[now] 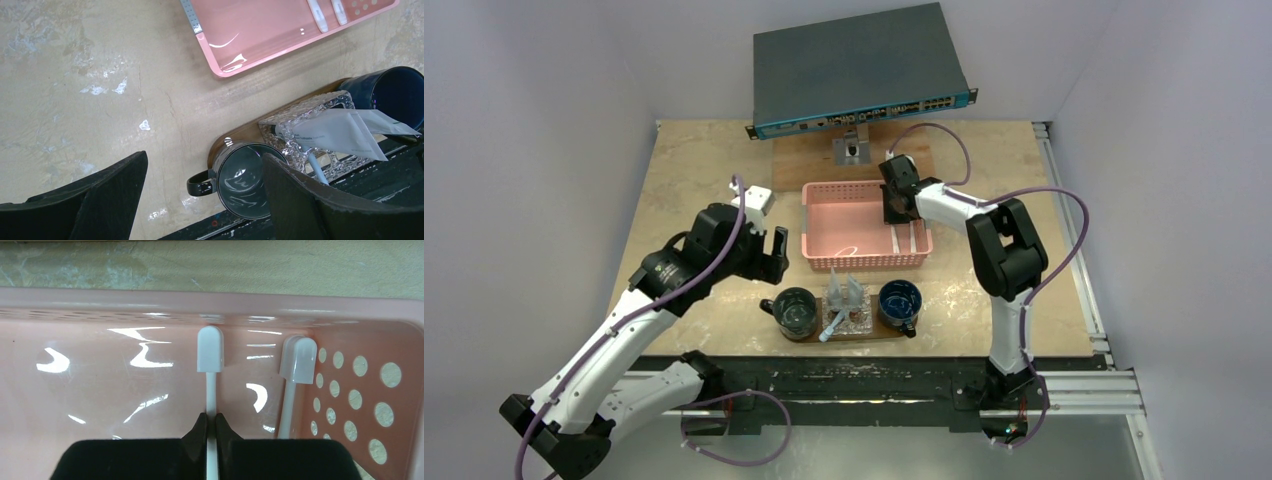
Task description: Prepare toiletry sets of a toothbrush and toothpaste on the tray
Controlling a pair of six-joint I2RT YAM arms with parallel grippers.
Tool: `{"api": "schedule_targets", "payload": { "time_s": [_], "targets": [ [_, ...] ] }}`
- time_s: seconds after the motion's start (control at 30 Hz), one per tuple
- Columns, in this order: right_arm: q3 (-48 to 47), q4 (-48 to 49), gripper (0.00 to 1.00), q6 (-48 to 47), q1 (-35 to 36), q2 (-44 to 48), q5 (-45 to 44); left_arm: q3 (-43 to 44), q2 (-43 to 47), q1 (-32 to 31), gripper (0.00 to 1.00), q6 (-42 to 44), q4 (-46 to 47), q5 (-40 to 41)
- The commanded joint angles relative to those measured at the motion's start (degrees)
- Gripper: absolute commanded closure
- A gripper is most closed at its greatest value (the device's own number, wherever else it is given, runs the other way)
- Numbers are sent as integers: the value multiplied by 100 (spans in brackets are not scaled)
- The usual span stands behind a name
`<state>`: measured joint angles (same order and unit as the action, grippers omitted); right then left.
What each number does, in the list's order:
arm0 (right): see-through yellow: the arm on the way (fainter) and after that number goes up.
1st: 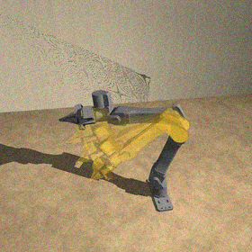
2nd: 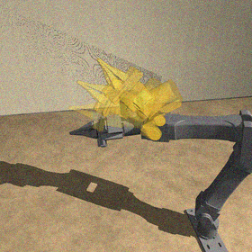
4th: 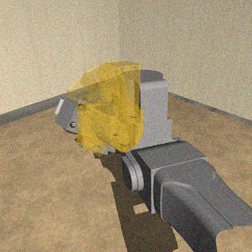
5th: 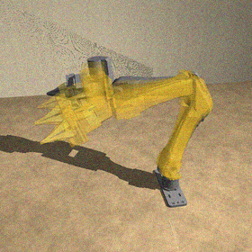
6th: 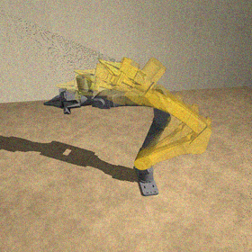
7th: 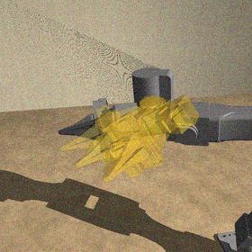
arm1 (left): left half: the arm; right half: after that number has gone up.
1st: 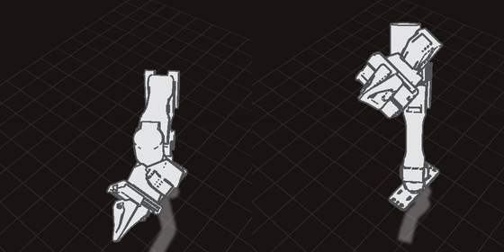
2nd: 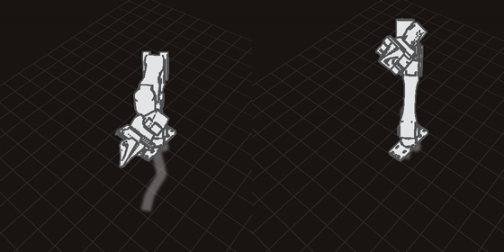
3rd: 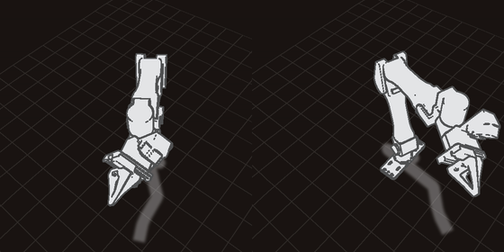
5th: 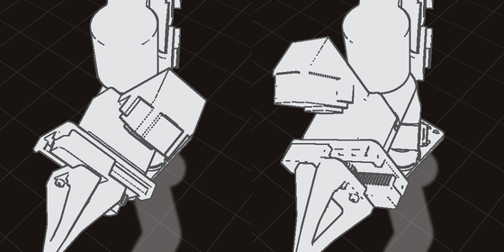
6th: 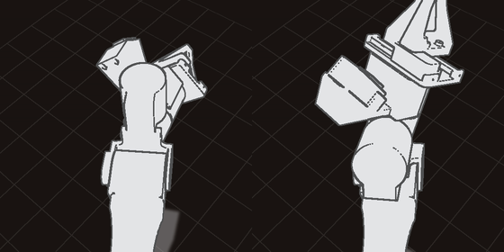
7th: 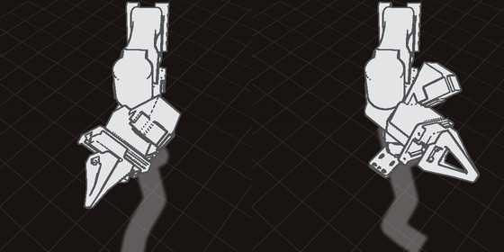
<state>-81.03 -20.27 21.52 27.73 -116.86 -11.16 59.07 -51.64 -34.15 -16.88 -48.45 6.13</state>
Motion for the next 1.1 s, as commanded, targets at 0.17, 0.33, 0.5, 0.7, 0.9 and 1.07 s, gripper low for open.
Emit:
{"api": "schedule_targets", "payload": {
  "time_s": [0.17, 0.33, 0.5, 0.7, 0.9, 1.07],
  "targets": [
    [254, 170, 100, -210, 11, 287, 523, -35, 22, 74, 16, 71, 213, -56],
    [451, 365, 100, -213, 19, 759, 768, -40, 38, 68, 16, 60, 224, -80],
    [666, 516, 100, -209, 18, 1262, 873, -49, 56, 73, 16, 37, 265, -143],
    [917, 726, 100, -222, 21, 1796, 952, -61, 89, 68, 16, 10, 328, -203],
    [1215, 1080, 100, -225, 21, 2542, 1098, -39, 220, 68, 16, -119, 512, -448],
    [1276, 1066, 100, -194, 17, 3184, 1305, 71, 264, 68, 15, -234, 561, -831]
  ]
}}
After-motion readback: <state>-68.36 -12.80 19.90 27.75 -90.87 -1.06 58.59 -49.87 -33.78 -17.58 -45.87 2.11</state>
